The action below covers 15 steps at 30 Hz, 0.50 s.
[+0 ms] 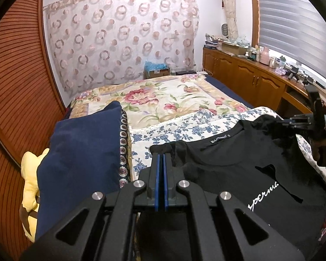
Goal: Fold small clothes
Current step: 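Grasp the shirt's other edge with the right gripper while the left gripper holds its edge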
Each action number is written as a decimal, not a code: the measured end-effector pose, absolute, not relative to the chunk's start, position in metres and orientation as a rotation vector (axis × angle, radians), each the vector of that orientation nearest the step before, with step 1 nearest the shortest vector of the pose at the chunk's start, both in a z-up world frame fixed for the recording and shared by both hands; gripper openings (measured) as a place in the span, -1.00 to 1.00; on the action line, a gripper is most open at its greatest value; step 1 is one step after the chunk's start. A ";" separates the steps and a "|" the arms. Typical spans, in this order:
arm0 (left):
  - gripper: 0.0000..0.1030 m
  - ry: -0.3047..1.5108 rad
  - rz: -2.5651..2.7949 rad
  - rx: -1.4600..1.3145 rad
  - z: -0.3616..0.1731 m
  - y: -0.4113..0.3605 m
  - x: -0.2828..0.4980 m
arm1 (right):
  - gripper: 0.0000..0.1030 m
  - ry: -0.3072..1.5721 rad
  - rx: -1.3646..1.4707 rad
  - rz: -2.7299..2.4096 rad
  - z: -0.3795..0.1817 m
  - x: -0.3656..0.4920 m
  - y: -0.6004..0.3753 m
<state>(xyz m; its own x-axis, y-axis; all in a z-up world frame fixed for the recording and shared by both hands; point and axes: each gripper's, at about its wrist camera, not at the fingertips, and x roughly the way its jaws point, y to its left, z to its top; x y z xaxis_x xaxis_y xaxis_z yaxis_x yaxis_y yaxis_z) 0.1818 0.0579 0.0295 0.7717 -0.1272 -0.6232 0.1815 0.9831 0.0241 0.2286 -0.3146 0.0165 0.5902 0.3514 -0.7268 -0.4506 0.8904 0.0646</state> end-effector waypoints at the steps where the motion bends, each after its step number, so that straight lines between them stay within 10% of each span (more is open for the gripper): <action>1: -1.00 0.663 -0.169 0.082 0.031 0.058 0.178 | -0.87 0.794 -0.127 0.474 0.023 0.224 -0.313; 15: -1.00 0.582 -0.184 0.010 0.040 0.069 0.097 | -0.88 0.597 -0.083 0.561 0.098 0.125 -0.310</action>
<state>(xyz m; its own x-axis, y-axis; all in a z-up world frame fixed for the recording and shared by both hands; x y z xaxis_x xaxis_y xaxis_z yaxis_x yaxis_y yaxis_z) 0.0972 0.0691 0.0398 0.8195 -0.1699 -0.5474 0.1757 0.9835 -0.0424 0.1246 -0.3103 0.0975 0.6828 0.4765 -0.5539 -0.5235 0.8479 0.0841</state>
